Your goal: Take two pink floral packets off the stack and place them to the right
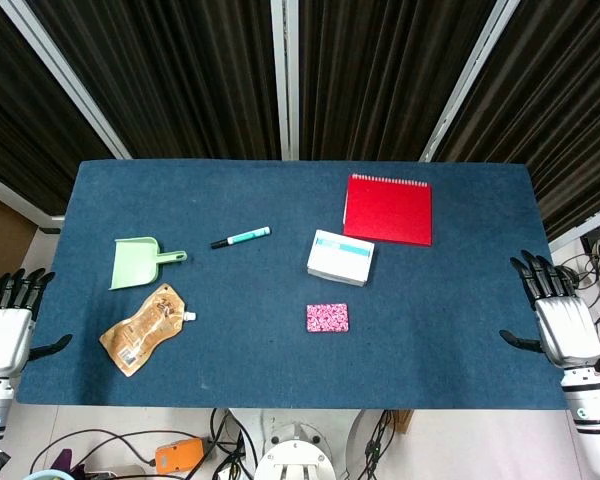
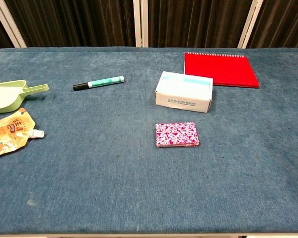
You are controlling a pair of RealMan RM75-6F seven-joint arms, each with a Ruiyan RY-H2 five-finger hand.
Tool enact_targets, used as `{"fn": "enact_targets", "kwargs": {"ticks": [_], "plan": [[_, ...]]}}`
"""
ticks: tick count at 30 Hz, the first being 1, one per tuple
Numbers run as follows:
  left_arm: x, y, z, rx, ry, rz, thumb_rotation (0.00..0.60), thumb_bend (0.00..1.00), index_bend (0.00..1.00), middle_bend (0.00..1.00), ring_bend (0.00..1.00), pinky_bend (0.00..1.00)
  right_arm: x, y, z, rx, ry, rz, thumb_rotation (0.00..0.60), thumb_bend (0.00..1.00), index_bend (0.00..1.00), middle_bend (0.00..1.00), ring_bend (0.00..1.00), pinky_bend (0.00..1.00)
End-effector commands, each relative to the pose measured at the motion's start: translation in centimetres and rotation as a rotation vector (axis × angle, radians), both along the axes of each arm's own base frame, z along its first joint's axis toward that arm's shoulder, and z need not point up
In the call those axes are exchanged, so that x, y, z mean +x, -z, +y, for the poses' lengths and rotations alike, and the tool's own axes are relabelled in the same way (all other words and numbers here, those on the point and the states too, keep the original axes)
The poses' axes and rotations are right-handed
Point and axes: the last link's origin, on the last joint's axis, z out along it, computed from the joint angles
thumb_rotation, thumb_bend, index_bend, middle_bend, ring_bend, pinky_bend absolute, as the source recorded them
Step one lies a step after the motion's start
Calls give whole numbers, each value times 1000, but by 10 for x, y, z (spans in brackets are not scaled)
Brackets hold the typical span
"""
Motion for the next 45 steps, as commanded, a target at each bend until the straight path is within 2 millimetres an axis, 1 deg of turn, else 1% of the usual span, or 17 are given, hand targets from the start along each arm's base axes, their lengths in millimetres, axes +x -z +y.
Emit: {"fn": "enact_targets", "kwargs": {"ticks": [1,3,5,8,12,14,16,19,20,21,23,25,28,30,33,37,45], "plan": [[0,-1,1,3,1,3,600,39,114,88,0,0,2,2,1,3,-8,-12,600,62,0,41,0,175],[0,-1,1,5,5,5,600,39,114,88,0,0,6,4,2,9,-16,-18,600,62,0,41,0,180],[2,-2,2,6,13,8,600,39,114,88,0,0,16,8,0,16,-49,-17,600,62,0,41,16,224],[4,-1,4,7,29,8,600,39,114,88,0,0,39,23,-7,60,-126,-12,600,62,17,64,142,389],[8,0,5,3,51,11,600,39,114,88,0,0,84,56,-19,161,-226,0,600,62,48,104,404,657],[9,-1,5,2,61,16,600,39,114,88,0,0,102,74,-25,216,-248,11,600,61,60,109,491,725],[10,-2,5,2,67,18,600,39,114,88,0,0,120,96,-30,273,-273,33,600,60,72,110,525,753],[11,-2,5,-1,70,21,600,39,114,88,0,0,142,130,-33,344,-307,69,600,62,116,109,523,754],[11,-2,4,-3,70,21,600,39,114,88,0,0,148,140,-34,363,-313,77,600,62,132,109,489,735],[10,-2,4,-3,71,22,600,39,114,88,0,0,153,149,-35,380,-316,87,600,61,145,109,418,683],[10,-2,3,-5,70,22,600,39,114,88,0,0,163,168,-38,396,-329,117,600,83,173,109,156,427],[8,-2,2,-7,68,22,600,39,114,88,0,0,172,185,-42,393,-330,139,600,133,206,108,20,240],[6,-2,0,-7,62,21,600,39,114,88,0,0,182,206,-47,401,-303,135,600,184,259,108,0,166],[3,-2,0,-9,55,22,600,39,114,88,0,0,186,216,-51,391,-291,169,600,189,291,108,0,93],[1,-2,-1,-10,51,22,600,39,114,88,0,0,190,228,-55,385,-280,222,600,192,298,107,0,17],[-1,-3,-1,-11,50,20,600,39,114,88,0,0,190,239,-56,409,-251,265,600,263,314,88,0,0],[-4,-1,0,-16,48,22,600,39,114,88,0,0,191,241,-60,427,-200,281,600,360,316,45,0,0]]}}
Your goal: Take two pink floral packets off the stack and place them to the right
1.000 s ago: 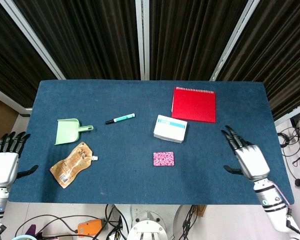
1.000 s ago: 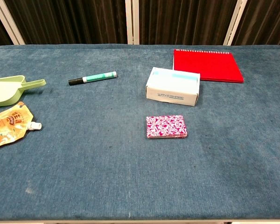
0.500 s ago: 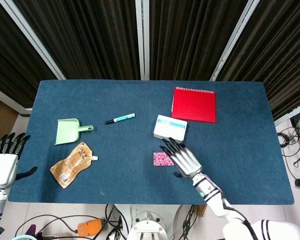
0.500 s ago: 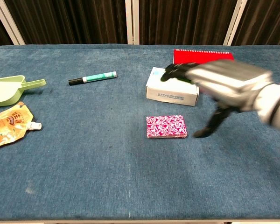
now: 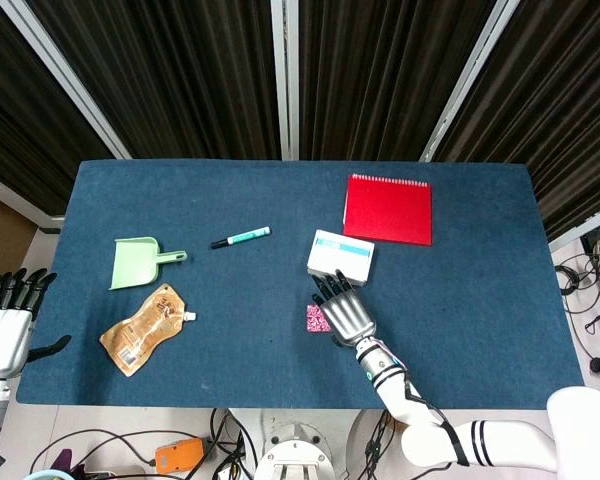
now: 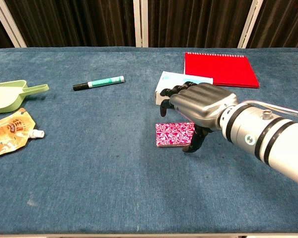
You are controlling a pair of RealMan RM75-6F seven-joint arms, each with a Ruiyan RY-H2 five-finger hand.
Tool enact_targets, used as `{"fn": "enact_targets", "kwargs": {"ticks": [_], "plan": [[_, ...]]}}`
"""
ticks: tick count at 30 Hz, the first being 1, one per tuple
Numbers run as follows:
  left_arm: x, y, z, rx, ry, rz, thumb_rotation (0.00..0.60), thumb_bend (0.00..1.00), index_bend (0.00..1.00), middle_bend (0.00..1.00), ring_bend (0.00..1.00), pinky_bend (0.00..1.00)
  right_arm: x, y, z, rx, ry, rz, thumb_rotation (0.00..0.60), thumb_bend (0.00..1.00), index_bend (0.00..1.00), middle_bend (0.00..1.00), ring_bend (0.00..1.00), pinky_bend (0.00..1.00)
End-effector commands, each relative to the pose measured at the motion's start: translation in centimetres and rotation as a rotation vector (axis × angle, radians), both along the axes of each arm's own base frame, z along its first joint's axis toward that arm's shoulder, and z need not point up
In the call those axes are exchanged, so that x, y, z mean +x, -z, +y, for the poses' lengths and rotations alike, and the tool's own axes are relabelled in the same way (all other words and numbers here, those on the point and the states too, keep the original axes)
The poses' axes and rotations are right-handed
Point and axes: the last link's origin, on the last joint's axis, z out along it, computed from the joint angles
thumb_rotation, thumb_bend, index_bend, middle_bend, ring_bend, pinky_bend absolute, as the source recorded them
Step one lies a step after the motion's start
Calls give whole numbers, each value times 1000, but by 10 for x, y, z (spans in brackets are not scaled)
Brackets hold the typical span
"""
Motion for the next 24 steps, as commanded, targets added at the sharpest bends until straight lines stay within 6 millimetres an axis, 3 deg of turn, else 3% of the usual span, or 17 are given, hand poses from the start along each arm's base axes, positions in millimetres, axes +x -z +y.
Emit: {"fn": "enact_targets", "kwargs": {"ticks": [1,24], "plan": [[0,0,1,0,2,0,600,39,114,88,0,0,2,1,-2,0,3,15,600,382,316,37,0,0],[-5,0,1,1,-3,1,600,39,114,88,0,0,5,14,0,13,50,36,600,408,354,0,0,0]]}}
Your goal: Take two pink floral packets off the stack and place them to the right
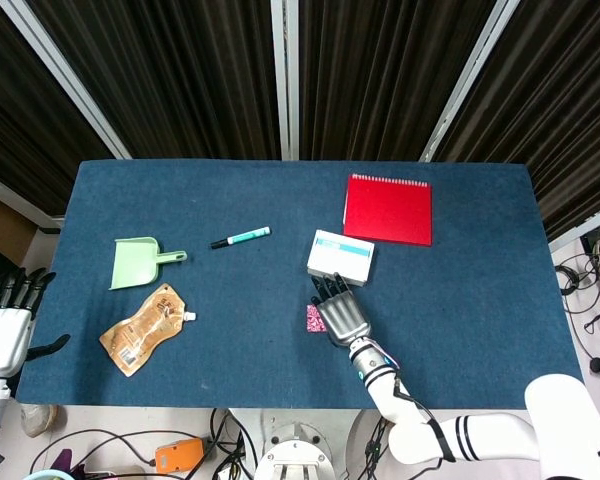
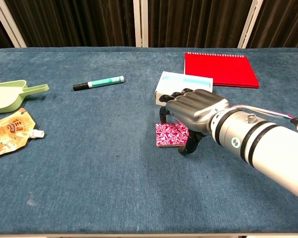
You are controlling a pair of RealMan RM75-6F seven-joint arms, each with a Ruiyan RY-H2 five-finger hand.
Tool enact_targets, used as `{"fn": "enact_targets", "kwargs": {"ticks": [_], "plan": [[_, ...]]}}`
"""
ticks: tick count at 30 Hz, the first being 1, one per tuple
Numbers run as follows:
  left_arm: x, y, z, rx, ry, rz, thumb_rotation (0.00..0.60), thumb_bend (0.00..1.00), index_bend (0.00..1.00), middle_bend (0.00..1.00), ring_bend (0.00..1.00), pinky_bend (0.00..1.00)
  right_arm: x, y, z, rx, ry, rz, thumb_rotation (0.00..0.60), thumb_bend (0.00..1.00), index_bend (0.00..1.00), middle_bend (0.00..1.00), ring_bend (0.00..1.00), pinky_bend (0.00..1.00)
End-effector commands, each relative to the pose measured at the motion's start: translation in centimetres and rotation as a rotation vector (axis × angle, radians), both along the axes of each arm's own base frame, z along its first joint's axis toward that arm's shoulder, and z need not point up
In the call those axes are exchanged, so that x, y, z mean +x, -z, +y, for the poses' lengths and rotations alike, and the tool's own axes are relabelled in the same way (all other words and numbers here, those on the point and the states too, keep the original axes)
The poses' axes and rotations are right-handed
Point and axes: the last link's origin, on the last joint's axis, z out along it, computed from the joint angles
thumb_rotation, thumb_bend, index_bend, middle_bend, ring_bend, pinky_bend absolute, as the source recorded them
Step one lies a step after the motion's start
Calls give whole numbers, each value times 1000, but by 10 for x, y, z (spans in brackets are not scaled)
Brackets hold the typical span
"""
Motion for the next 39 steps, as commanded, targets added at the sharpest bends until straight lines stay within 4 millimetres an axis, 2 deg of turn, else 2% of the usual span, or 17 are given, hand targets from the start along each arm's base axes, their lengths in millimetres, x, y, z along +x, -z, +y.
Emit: {"fn": "enact_targets", "kwargs": {"ticks": [1,22,35,39], "plan": [[-1,0,0,-1,-1,-1,600,39,114,88,0,0,0,0,-1,-3,2,0,600,408,356,0,0,0],[1,-1,2,0,2,7,600,39,114,88,0,0,1,-7,-3,5,25,-17,600,408,336,2,0,0],[0,-2,2,3,-2,11,600,39,114,88,0,0,0,-4,-7,5,42,-8,600,434,387,0,0,0],[0,-3,2,4,-2,10,600,40,114,88,0,0,1,-4,-8,-2,45,-20,600,446,430,1,0,0]]}}
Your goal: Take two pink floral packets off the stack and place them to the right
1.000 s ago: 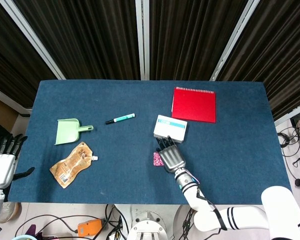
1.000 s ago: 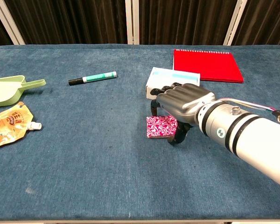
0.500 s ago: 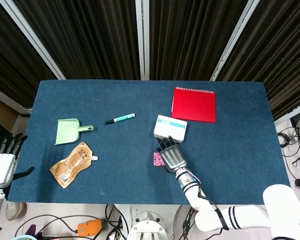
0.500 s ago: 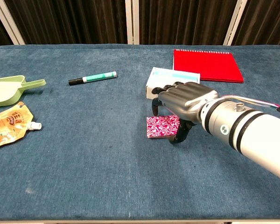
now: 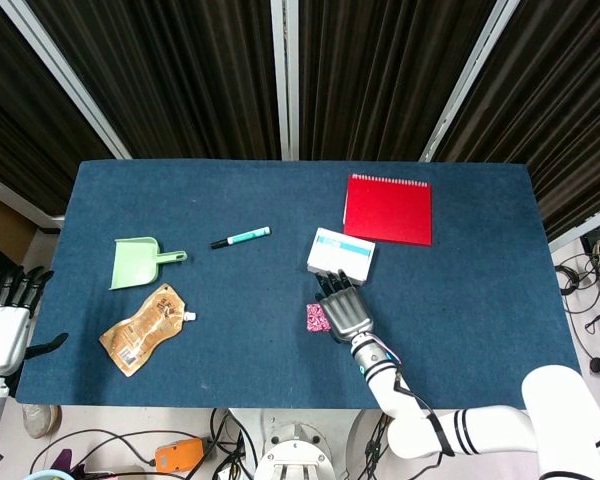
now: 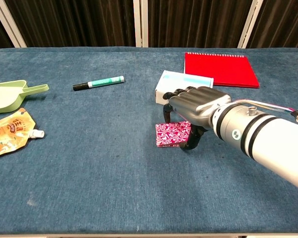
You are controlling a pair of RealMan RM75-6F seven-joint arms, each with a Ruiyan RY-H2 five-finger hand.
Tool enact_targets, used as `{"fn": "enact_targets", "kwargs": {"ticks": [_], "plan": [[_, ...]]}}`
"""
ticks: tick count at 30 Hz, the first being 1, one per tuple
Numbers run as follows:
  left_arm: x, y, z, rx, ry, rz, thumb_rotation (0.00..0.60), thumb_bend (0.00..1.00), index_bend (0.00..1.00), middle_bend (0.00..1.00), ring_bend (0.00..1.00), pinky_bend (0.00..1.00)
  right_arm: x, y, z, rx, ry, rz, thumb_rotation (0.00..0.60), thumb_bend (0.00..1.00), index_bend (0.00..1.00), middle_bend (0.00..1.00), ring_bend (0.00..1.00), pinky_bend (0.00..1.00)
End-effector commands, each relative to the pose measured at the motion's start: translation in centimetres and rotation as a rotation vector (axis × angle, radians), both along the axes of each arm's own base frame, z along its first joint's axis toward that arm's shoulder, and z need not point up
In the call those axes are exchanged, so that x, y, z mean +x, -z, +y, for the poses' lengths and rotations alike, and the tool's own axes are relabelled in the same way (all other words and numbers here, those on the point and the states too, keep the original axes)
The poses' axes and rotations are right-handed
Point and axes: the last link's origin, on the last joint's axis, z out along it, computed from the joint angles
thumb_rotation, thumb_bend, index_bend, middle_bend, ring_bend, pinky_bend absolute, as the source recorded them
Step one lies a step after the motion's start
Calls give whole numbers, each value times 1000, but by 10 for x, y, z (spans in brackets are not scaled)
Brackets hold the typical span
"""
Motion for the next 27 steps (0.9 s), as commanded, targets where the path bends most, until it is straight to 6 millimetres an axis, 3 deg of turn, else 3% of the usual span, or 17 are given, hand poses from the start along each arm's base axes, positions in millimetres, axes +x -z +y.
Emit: {"fn": "enact_targets", "kwargs": {"ticks": [1,11,17,20,27], "plan": [[0,0,0,1,1,0,600,40,114,88,0,0,1,0,0,-10,0,-13,600,453,444,2,0,0],[1,-2,-1,5,4,-1,600,39,114,86,0,0,5,-10,2,-29,-36,-43,600,464,500,28,0,0],[2,-2,-1,2,7,0,600,39,114,86,0,0,5,-31,6,-64,-61,-66,600,478,518,39,0,0],[3,-2,0,2,14,-3,600,39,114,86,0,0,-6,-52,7,-102,-56,-65,600,478,521,41,0,0],[4,1,2,-5,22,-7,600,39,114,86,0,0,-66,-103,6,-192,41,-7,600,477,532,51,0,0]]}}
